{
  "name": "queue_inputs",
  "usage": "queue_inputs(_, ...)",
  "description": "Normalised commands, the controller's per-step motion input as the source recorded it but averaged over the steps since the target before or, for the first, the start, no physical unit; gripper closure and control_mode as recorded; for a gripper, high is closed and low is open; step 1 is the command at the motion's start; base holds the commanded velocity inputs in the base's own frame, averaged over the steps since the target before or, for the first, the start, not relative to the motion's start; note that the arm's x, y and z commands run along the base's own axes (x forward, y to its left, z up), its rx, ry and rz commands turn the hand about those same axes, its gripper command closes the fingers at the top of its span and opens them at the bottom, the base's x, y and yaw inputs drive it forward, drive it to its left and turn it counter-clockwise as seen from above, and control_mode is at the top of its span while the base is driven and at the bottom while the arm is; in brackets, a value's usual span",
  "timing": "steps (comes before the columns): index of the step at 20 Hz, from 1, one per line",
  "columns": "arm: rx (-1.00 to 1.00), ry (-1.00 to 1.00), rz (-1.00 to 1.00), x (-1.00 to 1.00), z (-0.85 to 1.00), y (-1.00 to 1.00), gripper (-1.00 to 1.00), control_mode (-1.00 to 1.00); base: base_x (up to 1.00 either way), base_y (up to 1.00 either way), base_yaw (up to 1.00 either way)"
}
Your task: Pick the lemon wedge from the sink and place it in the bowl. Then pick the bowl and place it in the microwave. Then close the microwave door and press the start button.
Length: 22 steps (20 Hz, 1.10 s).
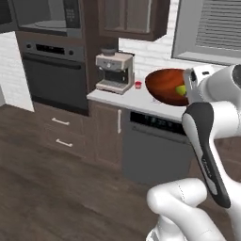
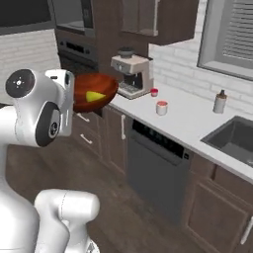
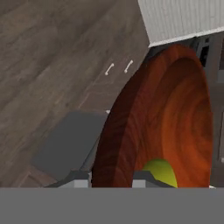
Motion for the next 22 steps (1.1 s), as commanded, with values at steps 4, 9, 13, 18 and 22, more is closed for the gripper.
queue_inputs(4,0.00,0.00,0.00,0.00,0.00,0.00,1.00,1.00,1.00,0.86,0.44)
queue_inputs(9,0.00,0.00,0.00,0.00,0.00,0.00,1.00,1.00,0.93,0.41,0.40)
queue_inputs(13,0.00,0.00,0.00,0.00,0.00,0.00,1.00,1.00,0.95,0.13,0.32)
queue_inputs(18,0.00,0.00,0.00,0.00,0.00,0.00,1.00,1.00,1.00,0.00,0.07)
queue_inputs(22,0.00,0.00,0.00,0.00,0.00,0.00,1.00,1.00,1.00,-0.02,0.01)
